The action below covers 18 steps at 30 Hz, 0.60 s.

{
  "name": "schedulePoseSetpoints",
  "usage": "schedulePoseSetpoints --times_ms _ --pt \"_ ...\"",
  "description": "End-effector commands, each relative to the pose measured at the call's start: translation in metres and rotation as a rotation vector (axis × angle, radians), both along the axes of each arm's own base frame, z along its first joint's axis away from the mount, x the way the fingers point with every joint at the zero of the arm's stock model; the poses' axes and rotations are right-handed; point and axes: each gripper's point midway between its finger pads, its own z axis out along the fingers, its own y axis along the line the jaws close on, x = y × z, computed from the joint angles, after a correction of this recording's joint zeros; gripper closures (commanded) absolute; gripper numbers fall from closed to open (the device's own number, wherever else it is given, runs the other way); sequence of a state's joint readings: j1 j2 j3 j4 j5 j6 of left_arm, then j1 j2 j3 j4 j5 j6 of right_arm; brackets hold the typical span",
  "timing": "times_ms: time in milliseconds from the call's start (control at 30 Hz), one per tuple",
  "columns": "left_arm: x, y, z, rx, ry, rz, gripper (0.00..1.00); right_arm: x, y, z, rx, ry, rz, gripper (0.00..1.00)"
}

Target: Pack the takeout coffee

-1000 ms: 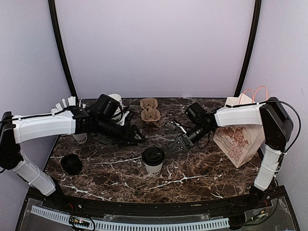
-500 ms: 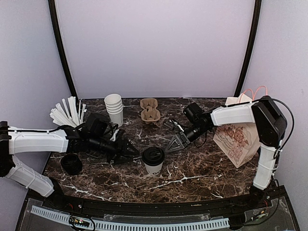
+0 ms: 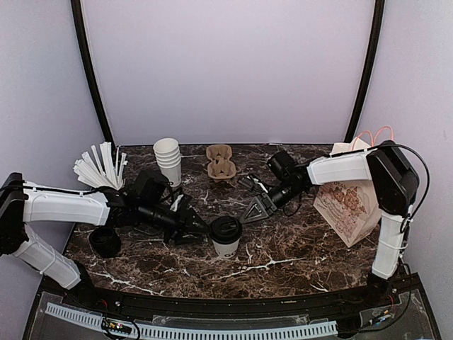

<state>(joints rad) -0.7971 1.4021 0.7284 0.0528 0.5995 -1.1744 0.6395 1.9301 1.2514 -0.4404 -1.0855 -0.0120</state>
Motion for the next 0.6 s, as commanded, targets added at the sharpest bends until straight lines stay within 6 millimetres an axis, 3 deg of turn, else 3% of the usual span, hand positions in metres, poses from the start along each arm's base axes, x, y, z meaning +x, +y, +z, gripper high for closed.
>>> schedulePoseSetpoints --times_ms 0,367,567 --pt "-0.005 -0.006 0.006 -0.026 -0.001 -0.037 0.56 -0.002 0.010 0.002 0.020 0.005 0.026 0.45" --pt "-0.005 -0.011 -0.008 -0.007 0.015 -0.080 0.56 -0.005 0.011 -0.005 0.003 0.014 0.032 0.45" --pt "-0.006 -0.006 -0.024 0.077 0.022 -0.100 0.56 -0.010 0.011 -0.020 -0.048 0.017 0.027 0.46"
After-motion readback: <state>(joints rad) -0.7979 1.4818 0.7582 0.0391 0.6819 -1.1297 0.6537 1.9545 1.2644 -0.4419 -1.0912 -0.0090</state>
